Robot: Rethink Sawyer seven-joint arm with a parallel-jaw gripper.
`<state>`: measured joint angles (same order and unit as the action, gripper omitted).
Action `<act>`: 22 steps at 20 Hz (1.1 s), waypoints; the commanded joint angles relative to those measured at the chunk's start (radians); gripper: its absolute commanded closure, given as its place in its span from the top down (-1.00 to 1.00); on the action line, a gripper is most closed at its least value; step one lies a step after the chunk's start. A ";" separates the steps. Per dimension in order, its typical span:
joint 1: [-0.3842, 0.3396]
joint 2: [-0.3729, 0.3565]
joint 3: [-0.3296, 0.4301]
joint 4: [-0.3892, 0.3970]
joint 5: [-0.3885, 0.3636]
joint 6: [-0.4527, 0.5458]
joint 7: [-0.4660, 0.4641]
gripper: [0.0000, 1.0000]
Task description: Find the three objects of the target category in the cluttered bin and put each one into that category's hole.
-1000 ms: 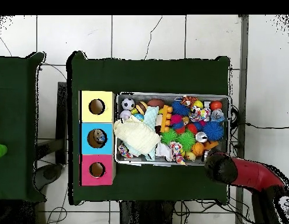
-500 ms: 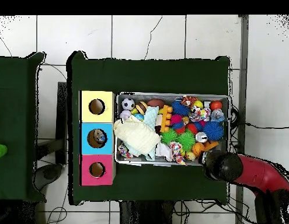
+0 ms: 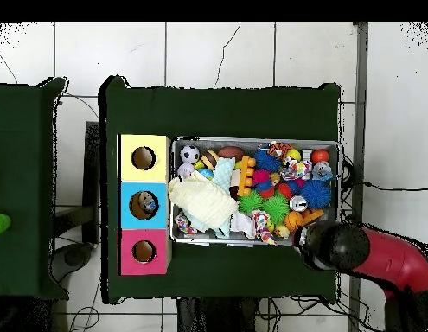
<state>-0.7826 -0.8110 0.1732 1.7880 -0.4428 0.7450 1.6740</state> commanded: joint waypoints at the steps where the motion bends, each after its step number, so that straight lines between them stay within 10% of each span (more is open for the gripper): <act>1: 0.049 -0.134 0.123 0.048 0.112 0.153 -0.071 -1.00; 22: 0.461 -0.191 0.006 0.093 0.333 0.039 0.281 -1.00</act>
<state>-0.3911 -1.0077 0.1886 1.7995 -0.1583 0.7992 1.6806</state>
